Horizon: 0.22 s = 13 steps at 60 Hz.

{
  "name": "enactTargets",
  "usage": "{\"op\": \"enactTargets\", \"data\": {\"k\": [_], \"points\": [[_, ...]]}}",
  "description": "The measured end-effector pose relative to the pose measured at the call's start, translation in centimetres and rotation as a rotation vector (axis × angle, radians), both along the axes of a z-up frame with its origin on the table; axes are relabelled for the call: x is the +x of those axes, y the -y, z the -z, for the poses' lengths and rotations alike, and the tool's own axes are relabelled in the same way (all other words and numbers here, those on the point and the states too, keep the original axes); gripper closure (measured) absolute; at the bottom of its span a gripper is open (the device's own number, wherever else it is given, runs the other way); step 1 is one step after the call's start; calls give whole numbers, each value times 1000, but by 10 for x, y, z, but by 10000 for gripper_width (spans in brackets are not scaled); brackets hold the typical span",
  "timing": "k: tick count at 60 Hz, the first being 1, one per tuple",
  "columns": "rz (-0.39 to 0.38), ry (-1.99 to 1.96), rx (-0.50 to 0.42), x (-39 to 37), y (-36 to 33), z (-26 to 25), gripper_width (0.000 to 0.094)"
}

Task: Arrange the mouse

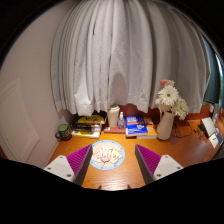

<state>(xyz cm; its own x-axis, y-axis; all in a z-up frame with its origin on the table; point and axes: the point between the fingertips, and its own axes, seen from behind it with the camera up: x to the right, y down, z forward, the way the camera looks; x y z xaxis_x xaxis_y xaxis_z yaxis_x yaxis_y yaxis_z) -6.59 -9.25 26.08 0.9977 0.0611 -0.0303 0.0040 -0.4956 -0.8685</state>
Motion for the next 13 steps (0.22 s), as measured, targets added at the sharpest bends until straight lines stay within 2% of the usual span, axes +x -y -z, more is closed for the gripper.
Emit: {"op": "enactTargets", "data": {"k": [13], "points": [[15, -16, -7, 14, 27, 0, 85]]}}
